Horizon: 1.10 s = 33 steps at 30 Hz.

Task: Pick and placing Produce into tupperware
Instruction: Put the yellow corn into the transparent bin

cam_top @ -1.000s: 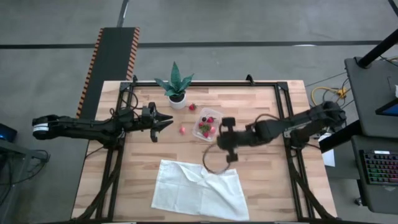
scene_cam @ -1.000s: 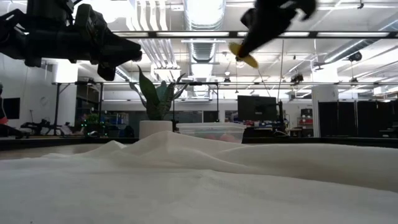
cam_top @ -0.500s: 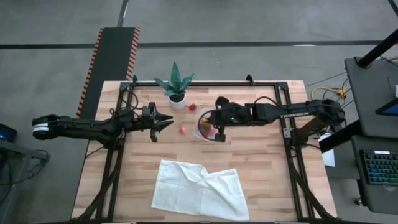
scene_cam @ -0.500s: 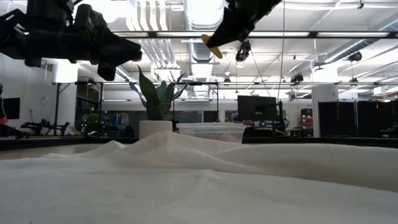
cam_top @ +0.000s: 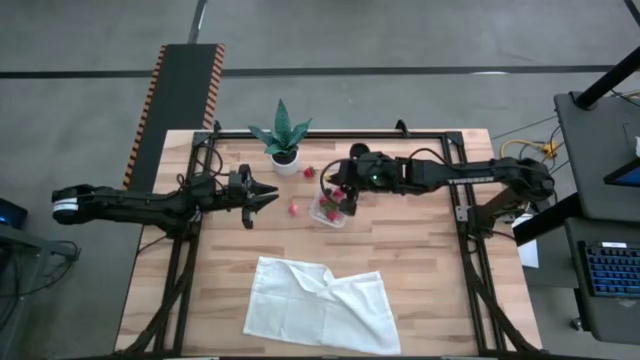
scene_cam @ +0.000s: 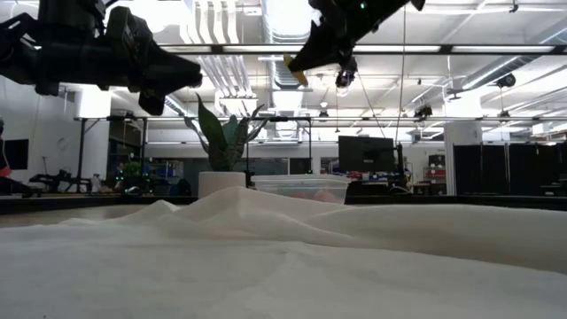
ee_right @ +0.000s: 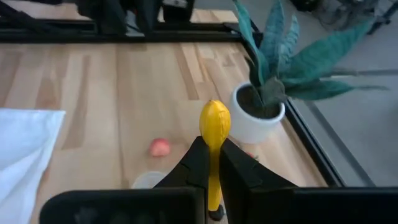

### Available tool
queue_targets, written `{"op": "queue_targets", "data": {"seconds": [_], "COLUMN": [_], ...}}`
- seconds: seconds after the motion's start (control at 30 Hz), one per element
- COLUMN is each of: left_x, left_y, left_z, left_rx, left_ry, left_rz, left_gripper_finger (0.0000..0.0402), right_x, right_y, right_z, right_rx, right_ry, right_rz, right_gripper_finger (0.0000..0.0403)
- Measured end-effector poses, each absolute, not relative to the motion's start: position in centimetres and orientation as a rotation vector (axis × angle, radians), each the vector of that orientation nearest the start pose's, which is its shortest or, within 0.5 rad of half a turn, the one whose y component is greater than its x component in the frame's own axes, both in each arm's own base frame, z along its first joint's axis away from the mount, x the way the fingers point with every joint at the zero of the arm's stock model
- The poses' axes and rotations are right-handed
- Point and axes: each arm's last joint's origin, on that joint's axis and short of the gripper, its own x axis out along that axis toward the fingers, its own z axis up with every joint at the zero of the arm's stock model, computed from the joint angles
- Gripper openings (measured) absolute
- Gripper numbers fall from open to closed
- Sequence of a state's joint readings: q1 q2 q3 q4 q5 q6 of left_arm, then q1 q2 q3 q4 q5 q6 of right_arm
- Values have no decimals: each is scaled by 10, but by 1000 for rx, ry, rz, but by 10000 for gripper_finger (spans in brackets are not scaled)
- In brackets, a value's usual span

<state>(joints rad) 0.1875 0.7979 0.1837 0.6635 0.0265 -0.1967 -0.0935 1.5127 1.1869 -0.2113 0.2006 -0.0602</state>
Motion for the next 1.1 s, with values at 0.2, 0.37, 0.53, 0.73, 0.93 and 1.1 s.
{"op": "queue_targets", "data": {"seconds": [0.2, 0.37, 0.53, 0.73, 0.93, 1.1], "left_x": [164, 164, 164, 164, 164, 164], "left_y": [30, 30, 30, 30, 30, 30], "left_z": [205, 205, 205, 205, 206, 206], "left_rx": [-189, -189, -189, -188, -186, -186], "left_ry": [-64, -63, -64, -64, -74, -72], "left_rz": [155, 154, 155, 155, 154, 154], "left_gripper_finger": [89, 89, 89, 89, 89, 89], "right_x": [334, 326, 320, 318, 331, 348], "right_y": [-51, -59, -63, -64, -66, -69], "right_z": [274, 252, 234, 216, 187, 174], "right_rx": [6, 24, 65, 85, 110, 95], "right_ry": [484, 525, 531, 545, 588, 625], "right_rz": [-238, -260, -238, -238, -206, -194], "right_gripper_finger": [13, 13, 13, 13, 13, 13]}}
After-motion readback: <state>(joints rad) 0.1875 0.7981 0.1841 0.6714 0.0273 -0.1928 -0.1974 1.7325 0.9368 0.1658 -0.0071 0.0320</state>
